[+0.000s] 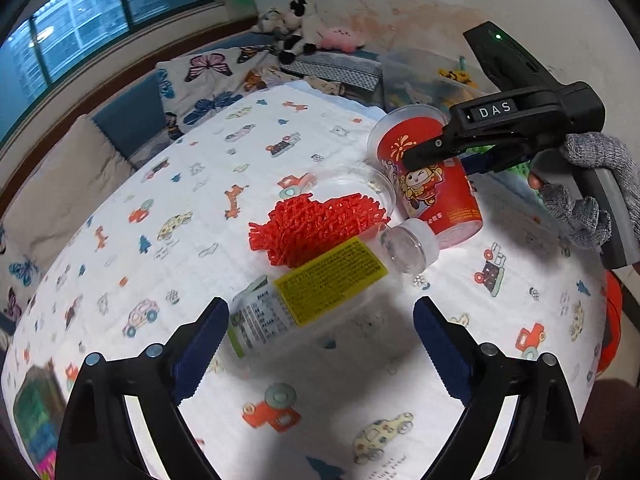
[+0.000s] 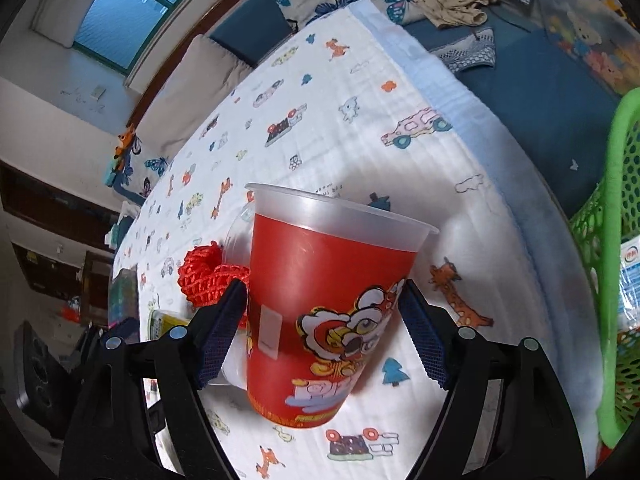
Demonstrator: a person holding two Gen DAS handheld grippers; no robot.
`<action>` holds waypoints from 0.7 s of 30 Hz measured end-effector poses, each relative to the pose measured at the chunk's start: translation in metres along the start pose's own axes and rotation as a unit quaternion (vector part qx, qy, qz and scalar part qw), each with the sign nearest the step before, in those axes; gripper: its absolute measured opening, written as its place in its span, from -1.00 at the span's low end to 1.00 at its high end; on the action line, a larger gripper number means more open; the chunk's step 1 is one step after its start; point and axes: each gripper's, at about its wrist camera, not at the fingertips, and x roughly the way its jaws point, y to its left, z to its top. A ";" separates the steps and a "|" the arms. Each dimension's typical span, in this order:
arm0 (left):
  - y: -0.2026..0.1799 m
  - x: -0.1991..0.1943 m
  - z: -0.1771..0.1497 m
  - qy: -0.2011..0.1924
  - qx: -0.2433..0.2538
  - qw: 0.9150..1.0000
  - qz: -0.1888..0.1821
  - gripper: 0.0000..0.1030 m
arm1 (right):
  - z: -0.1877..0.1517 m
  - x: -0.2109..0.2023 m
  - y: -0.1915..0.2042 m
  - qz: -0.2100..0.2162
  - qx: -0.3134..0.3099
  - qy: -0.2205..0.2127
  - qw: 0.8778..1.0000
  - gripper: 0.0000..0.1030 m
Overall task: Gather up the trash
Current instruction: 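Grasp the red paper cup with the right tool while the left tool approaches the clear bottle, then grasp the clear plastic bottle with the left tool while the right tool carries the cup to the basket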
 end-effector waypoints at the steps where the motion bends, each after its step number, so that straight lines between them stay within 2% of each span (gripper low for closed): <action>1: 0.001 0.003 0.002 0.003 0.006 1.000 -0.007 0.75 | 0.000 0.002 0.001 -0.001 -0.002 0.002 1.000 0.51; 5: 0.002 0.014 0.007 0.014 0.034 0.999 -0.016 0.75 | -0.001 0.003 0.001 0.003 -0.005 0.005 1.000 0.47; 12: 0.003 0.034 0.014 0.037 0.069 0.995 -0.059 0.75 | -0.004 -0.009 0.002 -0.003 -0.035 -0.004 0.999 0.46; 16: 0.004 0.042 0.012 0.043 0.076 0.994 -0.063 0.73 | -0.008 -0.022 0.001 -0.010 -0.054 -0.014 0.998 0.46; 21: 0.006 0.042 0.011 0.056 0.052 0.995 -0.065 0.51 | -0.012 -0.036 -0.006 -0.019 -0.063 -0.027 0.997 0.46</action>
